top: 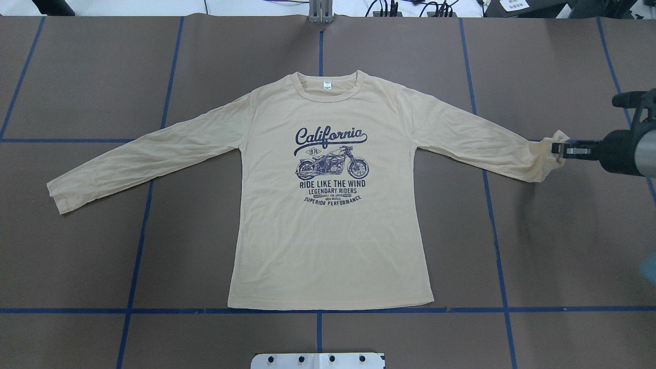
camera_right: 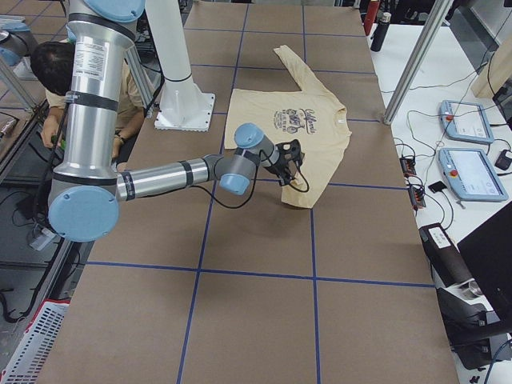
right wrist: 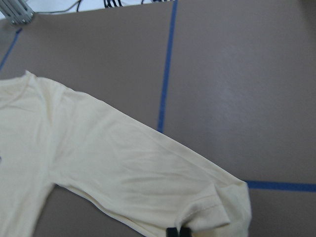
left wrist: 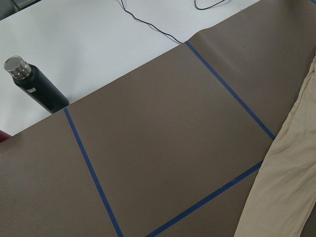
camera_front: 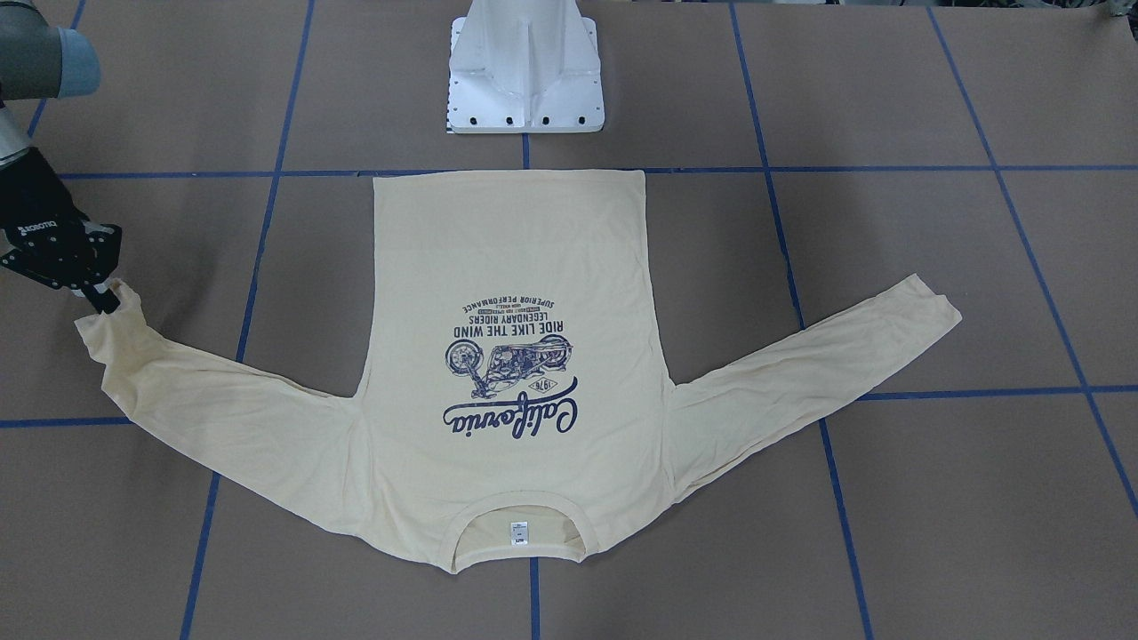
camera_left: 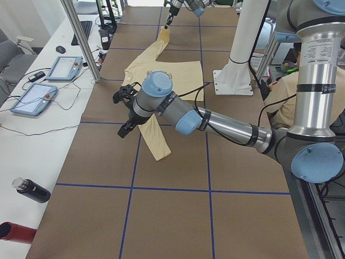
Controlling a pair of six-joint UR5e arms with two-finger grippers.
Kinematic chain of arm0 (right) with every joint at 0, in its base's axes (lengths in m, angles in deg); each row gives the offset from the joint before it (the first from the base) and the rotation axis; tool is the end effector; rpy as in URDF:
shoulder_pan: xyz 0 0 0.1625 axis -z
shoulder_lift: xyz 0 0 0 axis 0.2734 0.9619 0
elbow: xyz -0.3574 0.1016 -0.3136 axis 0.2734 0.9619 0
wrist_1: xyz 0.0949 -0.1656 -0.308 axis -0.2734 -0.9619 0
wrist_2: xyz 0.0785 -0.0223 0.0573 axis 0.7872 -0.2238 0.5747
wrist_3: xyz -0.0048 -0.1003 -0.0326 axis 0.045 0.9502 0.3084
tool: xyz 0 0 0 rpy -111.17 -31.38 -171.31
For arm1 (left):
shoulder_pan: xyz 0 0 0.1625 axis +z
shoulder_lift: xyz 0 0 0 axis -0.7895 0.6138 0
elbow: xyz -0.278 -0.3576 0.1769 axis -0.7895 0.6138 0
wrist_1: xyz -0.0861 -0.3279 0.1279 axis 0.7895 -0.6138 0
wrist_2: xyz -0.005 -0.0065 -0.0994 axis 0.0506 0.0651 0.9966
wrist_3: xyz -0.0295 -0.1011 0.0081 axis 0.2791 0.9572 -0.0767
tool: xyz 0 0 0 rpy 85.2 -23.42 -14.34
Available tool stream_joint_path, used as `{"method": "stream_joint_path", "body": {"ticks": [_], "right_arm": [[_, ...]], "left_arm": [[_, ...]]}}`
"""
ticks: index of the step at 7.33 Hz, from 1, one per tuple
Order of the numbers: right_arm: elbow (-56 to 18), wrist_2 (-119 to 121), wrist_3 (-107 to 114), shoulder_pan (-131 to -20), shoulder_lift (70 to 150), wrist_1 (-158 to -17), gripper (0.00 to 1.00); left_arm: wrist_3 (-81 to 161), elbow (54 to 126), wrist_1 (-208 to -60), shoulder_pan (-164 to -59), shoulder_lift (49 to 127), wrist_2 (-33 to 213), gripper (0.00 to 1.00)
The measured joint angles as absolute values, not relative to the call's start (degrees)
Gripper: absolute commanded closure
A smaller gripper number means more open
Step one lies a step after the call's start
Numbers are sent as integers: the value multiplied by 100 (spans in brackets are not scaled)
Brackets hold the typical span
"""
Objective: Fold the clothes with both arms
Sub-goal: 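Carry the sleeve across the shirt front toward the far shoulder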
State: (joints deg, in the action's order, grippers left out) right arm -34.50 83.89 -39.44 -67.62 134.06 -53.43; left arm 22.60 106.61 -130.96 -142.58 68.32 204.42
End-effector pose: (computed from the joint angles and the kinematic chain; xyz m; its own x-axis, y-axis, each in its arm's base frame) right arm -0.1842 -0.4019 0.5235 0.5588 -0.0886 0.8245 -0.3692 0.8637 0.3431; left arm -0.0608 -0.4419 0.5397 0.6982 0.4970 -0.5152 -0.0263 0.7370 0.6754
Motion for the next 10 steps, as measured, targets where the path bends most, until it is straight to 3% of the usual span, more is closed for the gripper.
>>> {"method": "stream_joint_path", "body": {"ticks": [5, 7, 10], "right_arm": [[-3457, 7123, -5006, -5674, 9509, -8959, 100], [-2625, 6291, -5507, -5111, 8379, -9233, 100], [-820, 5460, -6122, -4480, 6940, -9267, 100]], "left_arm": [[2279, 10644, -13096, -14258, 6830, 20446, 0], [2291, 10649, -13096, -14258, 6828, 20451, 0], [2305, 10641, -13096, -14258, 6823, 20444, 0]]}}
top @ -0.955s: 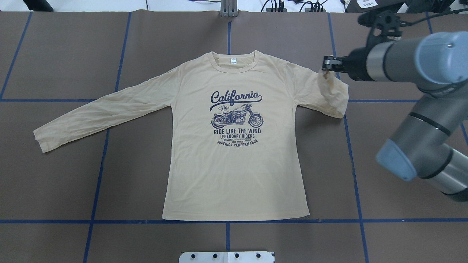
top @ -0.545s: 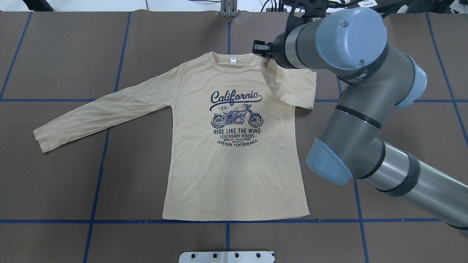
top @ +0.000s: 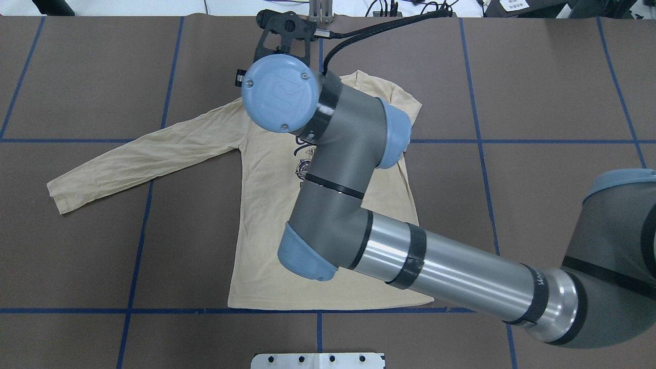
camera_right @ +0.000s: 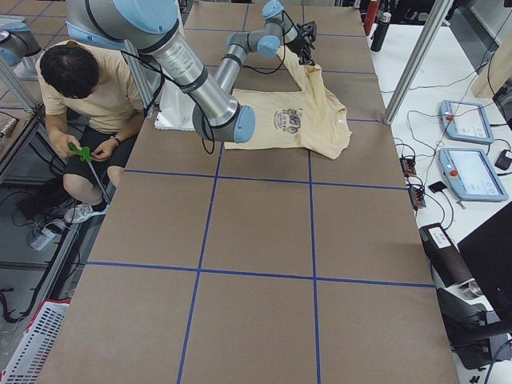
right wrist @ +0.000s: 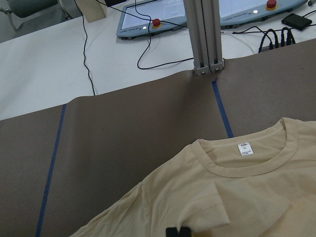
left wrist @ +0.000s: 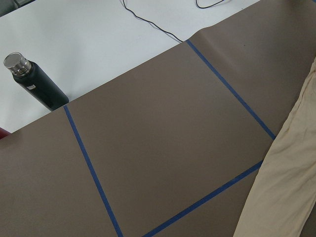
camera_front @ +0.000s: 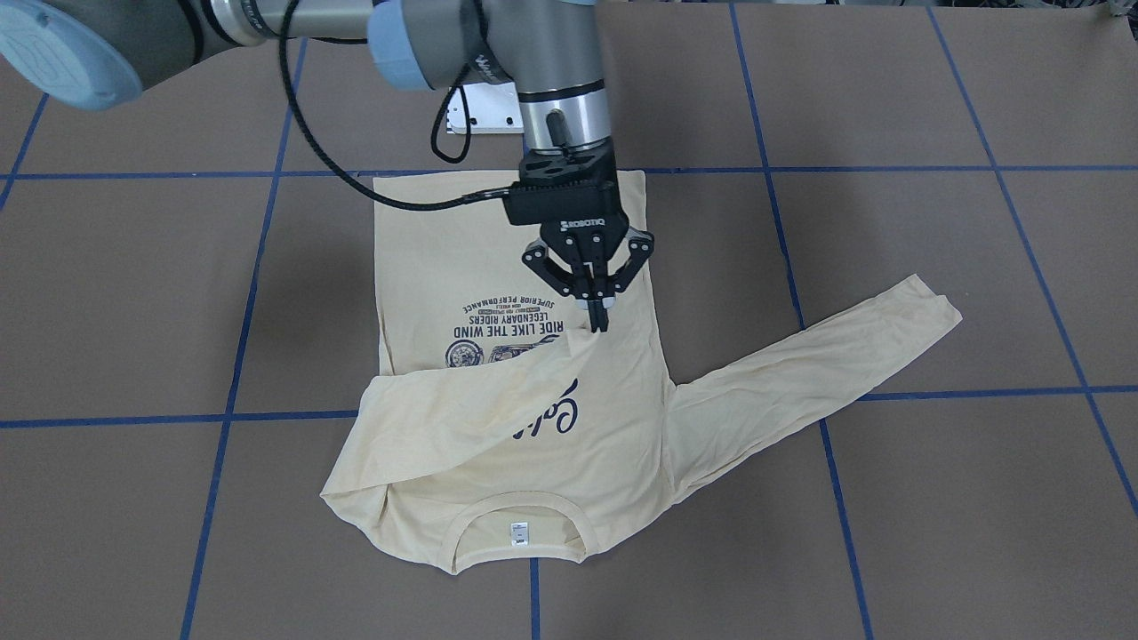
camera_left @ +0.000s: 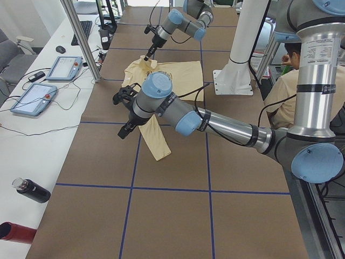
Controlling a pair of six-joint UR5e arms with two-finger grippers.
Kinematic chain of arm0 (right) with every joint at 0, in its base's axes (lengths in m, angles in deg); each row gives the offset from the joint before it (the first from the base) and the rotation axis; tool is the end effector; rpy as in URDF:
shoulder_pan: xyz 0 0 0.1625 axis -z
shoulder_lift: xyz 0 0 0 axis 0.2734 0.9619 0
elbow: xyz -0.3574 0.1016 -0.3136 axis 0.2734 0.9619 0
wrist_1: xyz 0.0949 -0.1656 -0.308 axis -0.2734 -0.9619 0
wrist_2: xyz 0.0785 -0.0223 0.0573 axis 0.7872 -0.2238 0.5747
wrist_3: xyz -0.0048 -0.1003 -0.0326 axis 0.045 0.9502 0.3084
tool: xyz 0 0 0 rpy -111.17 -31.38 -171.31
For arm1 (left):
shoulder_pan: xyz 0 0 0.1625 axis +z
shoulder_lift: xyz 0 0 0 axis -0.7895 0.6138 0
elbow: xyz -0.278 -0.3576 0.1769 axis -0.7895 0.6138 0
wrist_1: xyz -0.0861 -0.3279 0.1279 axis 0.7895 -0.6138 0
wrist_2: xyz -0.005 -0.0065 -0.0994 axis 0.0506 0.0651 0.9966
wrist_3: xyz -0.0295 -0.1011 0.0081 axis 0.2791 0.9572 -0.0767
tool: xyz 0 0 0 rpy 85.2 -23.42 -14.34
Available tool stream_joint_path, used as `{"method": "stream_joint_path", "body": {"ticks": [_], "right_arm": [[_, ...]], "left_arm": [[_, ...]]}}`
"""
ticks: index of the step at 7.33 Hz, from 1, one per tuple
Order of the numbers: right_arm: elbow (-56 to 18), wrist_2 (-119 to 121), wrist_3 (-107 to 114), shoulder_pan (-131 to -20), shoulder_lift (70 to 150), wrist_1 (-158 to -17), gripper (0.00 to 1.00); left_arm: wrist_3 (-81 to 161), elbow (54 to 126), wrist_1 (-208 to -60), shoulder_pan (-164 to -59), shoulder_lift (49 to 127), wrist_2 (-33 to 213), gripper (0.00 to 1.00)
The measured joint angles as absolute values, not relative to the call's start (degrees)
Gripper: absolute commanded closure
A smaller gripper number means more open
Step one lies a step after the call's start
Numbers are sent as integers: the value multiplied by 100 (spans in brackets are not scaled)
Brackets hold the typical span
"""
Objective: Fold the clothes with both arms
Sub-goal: 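Carry the sleeve across the shirt front toward the far shoulder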
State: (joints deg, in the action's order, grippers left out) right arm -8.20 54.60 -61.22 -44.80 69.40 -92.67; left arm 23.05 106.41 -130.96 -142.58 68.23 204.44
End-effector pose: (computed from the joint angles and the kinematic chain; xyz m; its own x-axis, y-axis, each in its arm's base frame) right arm -0.5946 -0.5087 0.0941 0.5189 0.1104 0.8477 -0.5718 0.7819 0.2482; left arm -0.0608 -0.4417 0.5420 0.6981 0.4887 -0.5232 -0.0207 0.7443 0.6676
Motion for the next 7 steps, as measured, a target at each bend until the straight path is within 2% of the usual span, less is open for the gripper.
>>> {"method": "stream_joint_path", "body": {"ticks": [2, 3, 4, 7], "right_arm": [[214, 5389, -6218, -4391, 6283, -9250, 100], [770, 5385, -6267, -4383, 5969, -9236, 4], [1226, 5389, -6421, -4379, 5721, -9212, 1], [1870, 5589, -6785, -4428, 5207, -9180, 0]], "left_arm": [[2317, 10643, -13096, -14261, 6801, 20443, 0], [2320, 10647, -13096, -14260, 6771, 20443, 0], [2321, 10649, -13096, -14259, 6756, 20443, 0], [2319, 10658, -13096, -14258, 6739, 20448, 0]]}}
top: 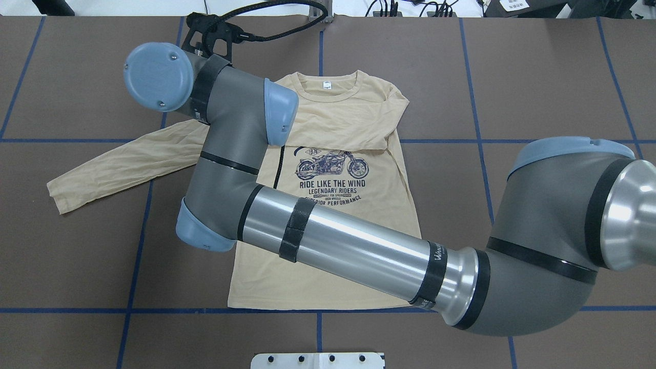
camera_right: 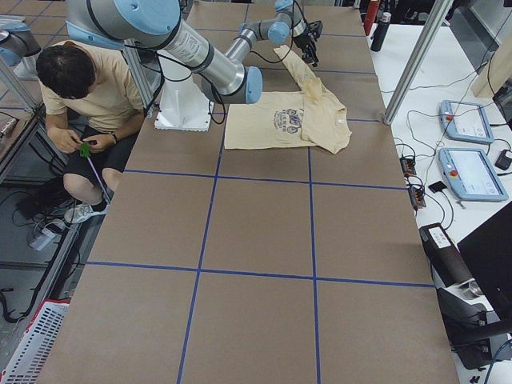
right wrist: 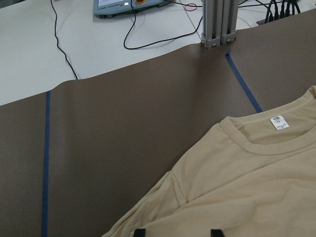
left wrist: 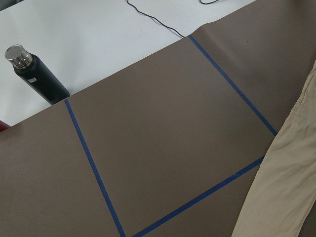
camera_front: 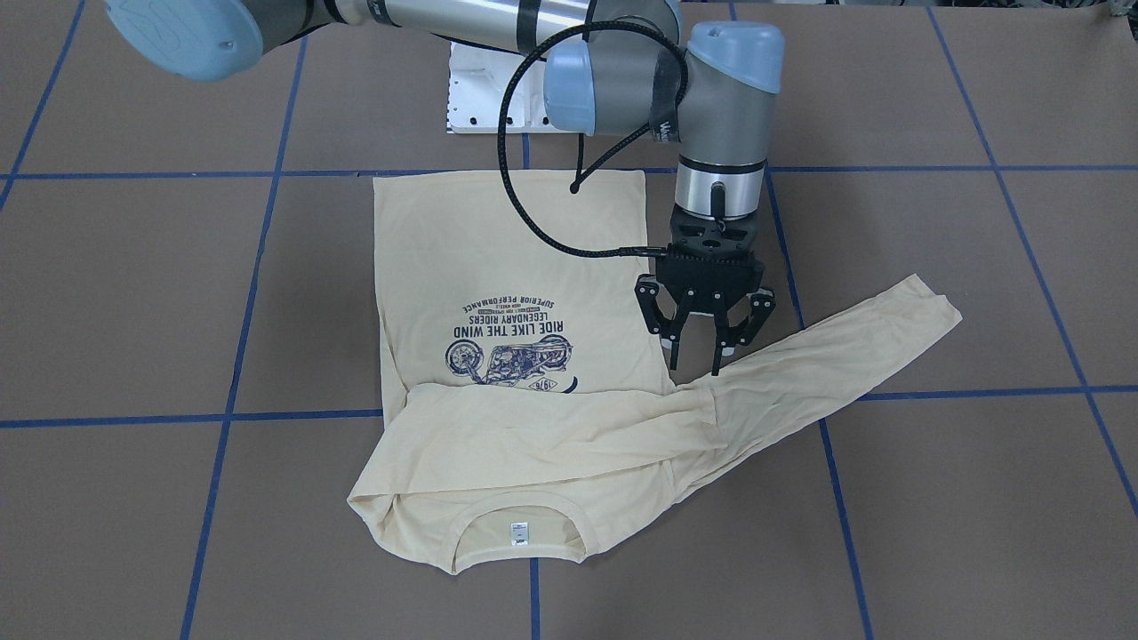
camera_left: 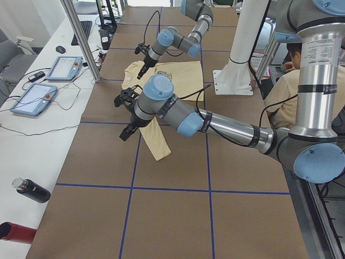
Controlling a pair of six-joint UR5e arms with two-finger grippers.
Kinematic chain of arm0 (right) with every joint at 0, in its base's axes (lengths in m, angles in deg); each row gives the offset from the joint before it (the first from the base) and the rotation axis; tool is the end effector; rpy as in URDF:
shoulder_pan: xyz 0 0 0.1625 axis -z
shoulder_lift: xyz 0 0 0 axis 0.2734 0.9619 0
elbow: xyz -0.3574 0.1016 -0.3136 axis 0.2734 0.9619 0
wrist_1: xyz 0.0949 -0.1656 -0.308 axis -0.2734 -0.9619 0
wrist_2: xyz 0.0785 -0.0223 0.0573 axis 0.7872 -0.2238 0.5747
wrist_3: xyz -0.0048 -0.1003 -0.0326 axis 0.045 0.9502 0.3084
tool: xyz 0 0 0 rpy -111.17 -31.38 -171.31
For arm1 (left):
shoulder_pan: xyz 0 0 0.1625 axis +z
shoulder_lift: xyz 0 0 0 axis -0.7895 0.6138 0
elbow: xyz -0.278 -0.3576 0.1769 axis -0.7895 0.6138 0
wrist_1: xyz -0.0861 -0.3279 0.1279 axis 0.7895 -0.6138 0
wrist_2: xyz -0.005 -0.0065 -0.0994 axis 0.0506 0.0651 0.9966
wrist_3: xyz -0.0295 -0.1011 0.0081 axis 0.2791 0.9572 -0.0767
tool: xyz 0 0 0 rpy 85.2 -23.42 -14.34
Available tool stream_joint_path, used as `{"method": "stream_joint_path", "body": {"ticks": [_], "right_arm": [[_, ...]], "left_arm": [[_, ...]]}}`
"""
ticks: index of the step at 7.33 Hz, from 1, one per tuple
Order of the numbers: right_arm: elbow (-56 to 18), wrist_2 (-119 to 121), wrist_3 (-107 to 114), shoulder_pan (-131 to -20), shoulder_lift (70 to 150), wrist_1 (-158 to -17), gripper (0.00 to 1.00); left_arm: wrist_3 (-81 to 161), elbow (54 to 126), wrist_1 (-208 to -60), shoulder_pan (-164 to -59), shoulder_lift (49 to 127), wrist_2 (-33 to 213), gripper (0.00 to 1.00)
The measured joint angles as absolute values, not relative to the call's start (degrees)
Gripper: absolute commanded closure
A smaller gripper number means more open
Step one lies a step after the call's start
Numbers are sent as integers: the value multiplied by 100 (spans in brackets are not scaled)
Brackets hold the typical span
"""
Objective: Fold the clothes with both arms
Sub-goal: 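Carry the sleeve across the shirt front toward the far shoulder, then release the sleeve and lift the right gripper away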
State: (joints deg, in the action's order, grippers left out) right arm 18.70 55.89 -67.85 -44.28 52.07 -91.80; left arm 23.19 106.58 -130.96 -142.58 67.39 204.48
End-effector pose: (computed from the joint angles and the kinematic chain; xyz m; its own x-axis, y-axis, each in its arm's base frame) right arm -0.6862 -0.5477 0.0162 0.5615 0.2553 0.7871 -0.5864 0.7939 0.1608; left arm -0.0607 -0.4358 0.5470 0.6976 0.4811 -0.5309 -0.0190 0.7532 0.6575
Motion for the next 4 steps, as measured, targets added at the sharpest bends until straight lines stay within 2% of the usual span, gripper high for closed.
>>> {"method": "stream_joint_path", "body": {"ticks": [3, 4], "right_arm": [[1872, 6794, -6916, -4864, 5116, -9389, 0], [1576, 7349, -6773, -5119, 5307, -9790, 0]], "left_arm": [[2297, 10695, -13208, -14219, 6682, 20450, 0], [2307, 10691, -13401, -14075, 6656, 20446, 0]]}}
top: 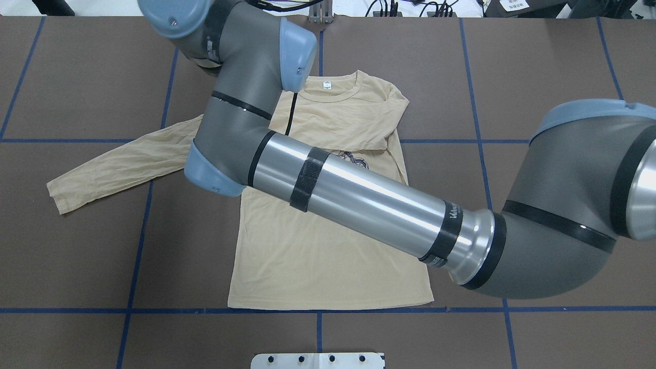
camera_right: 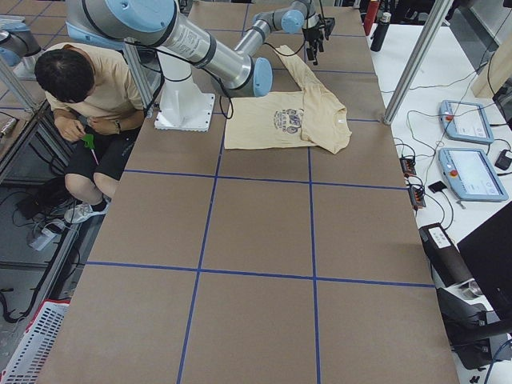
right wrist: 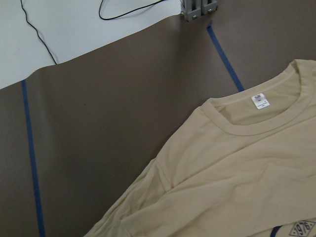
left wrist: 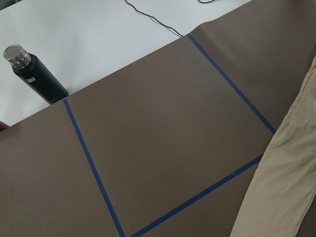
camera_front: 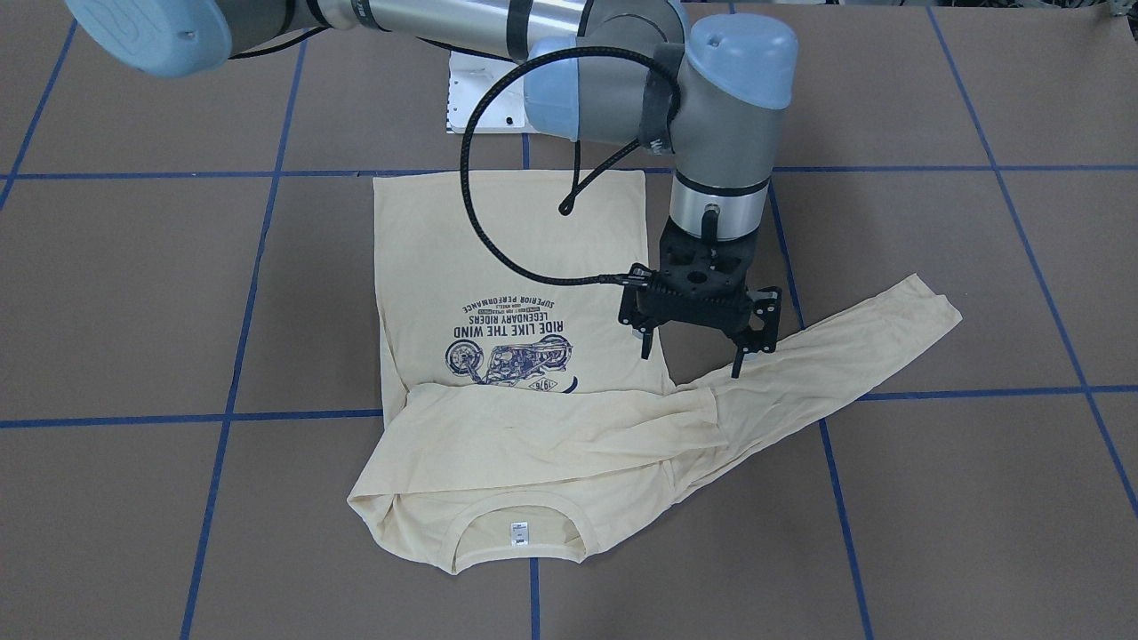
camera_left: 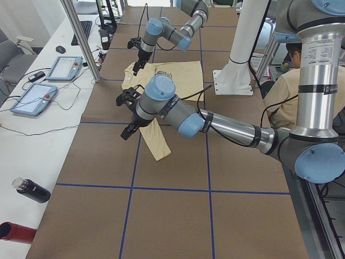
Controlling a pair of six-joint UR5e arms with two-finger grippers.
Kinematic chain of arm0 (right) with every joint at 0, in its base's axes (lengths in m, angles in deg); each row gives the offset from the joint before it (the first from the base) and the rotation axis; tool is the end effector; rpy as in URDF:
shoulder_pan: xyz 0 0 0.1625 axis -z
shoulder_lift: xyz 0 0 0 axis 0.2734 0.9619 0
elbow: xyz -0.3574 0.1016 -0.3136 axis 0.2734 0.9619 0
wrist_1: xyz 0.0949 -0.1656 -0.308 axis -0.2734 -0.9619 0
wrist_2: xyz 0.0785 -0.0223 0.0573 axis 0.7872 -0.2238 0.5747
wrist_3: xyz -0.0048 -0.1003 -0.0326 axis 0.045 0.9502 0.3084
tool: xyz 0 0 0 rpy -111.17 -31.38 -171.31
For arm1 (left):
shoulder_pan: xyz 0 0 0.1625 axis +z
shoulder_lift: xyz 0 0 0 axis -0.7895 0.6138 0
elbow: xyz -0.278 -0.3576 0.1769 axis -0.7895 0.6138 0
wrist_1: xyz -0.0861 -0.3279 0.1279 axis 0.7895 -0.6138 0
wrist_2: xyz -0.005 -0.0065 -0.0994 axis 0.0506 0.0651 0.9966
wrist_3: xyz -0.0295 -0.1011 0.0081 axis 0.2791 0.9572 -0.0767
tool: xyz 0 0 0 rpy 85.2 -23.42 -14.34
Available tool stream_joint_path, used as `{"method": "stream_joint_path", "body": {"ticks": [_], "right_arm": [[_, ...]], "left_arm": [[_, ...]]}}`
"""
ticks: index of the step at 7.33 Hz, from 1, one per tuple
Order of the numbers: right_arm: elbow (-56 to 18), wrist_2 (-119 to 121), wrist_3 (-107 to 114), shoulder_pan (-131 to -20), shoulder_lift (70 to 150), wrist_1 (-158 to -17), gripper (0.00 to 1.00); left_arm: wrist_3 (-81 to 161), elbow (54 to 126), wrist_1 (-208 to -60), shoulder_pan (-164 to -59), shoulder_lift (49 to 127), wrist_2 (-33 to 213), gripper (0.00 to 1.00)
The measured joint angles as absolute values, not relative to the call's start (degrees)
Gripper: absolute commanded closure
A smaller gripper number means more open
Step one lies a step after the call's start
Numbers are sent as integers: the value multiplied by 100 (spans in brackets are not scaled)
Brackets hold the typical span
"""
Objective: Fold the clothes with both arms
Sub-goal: 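Release the sleeve and lift the right gripper away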
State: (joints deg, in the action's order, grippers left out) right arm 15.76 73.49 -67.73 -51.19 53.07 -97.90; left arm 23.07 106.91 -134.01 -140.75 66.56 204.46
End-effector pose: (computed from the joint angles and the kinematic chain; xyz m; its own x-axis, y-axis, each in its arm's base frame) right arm -0.6278 -0.5956 0.0279 0.5653 0.3448 0.7494 -0.4904 0.8710 -0.0309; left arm -0.0470 -0.4308 0.5442 0.6815 0.5276 -0.5071 -0.0437 0.7211 0.6914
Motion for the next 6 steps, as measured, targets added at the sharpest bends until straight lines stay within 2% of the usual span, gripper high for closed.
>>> {"method": "stream_joint_path", "body": {"ticks": [2, 3, 6], "right_arm": [[286, 8059, -5916, -5614, 6107, -10774, 0], [-574, 8365, -5326, -5885, 6780, -11009, 0], [-3289, 9311, -2961, -6973, 9659, -11096, 0]], "left_arm": [[2316, 10675, -13597, -13546, 6636, 20423, 0], [2372, 10669, -13658, -13326, 6591, 20404, 0], [3787, 10661, -14775, -12608, 6098, 20071, 0]]}}
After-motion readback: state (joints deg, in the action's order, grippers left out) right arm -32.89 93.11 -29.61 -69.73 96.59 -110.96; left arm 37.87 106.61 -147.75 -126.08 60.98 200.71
